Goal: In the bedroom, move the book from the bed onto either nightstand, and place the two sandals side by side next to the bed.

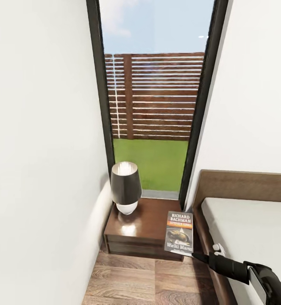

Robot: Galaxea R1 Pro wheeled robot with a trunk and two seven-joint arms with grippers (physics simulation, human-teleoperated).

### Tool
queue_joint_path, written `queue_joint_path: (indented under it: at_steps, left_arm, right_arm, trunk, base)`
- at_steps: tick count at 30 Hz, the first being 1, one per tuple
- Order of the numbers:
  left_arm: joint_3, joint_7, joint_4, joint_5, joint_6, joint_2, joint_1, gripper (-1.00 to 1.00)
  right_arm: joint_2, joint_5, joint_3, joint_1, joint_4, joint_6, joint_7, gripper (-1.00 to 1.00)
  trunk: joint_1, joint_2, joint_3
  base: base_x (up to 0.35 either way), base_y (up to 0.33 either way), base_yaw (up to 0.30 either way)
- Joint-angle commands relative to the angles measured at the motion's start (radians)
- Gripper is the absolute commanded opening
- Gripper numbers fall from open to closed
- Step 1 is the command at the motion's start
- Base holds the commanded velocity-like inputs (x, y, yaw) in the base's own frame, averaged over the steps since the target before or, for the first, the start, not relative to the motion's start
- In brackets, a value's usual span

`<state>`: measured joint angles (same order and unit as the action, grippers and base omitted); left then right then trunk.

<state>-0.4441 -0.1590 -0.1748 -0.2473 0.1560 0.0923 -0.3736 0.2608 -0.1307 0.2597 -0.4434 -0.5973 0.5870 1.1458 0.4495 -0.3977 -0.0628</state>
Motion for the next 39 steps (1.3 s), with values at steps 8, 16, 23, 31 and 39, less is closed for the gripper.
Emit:
queue_joint_path:
  at_steps: [8,16,23,31,39]
  left_arm:
    - [-0.014,0.001,-0.007,-0.010,0.006,0.000,-0.002,1.00]
    - [-0.016,0.024,-0.026,-0.010,0.006,0.000,-0.003,1.00]
    - [-0.024,0.033,-0.035,-0.010,0.006,0.000,-0.004,1.00]
    - [-0.048,0.035,-0.039,-0.010,0.005,0.002,-0.004,1.00]
    - [-0.056,0.036,-0.050,-0.010,0.004,0.006,-0.004,1.00]
  right_arm:
    - [0.002,-0.005,-0.001,-0.003,0.001,0.007,0.003,-1.00]
    - [0.001,-0.007,-0.001,-0.004,0.002,0.005,0.004,-1.00]
    - [0.000,-0.011,0.002,-0.003,0.003,-0.003,0.003,-1.00]
    - [0.004,-0.012,0.004,-0.002,0.005,-0.007,0.005,-1.00]
    - [0.006,-0.010,0.003,-0.002,0.005,-0.007,0.008,-1.00]
  trunk:
    - [0.001,-0.002,-0.015]
    - [0.001,-0.002,-0.028]
    - [0.001,-0.002,-0.035]
    - [0.001,-0.002,-0.038]
    - [0.001,-0.002,-0.047]
  base:
    - [0.000,0.000,0.110]
    - [0.015,0.000,0.114]
    - [0.197,0.000,0.068]
    - [0.243,0.000,0.014]
    - [0.085,0.000,-0.074]
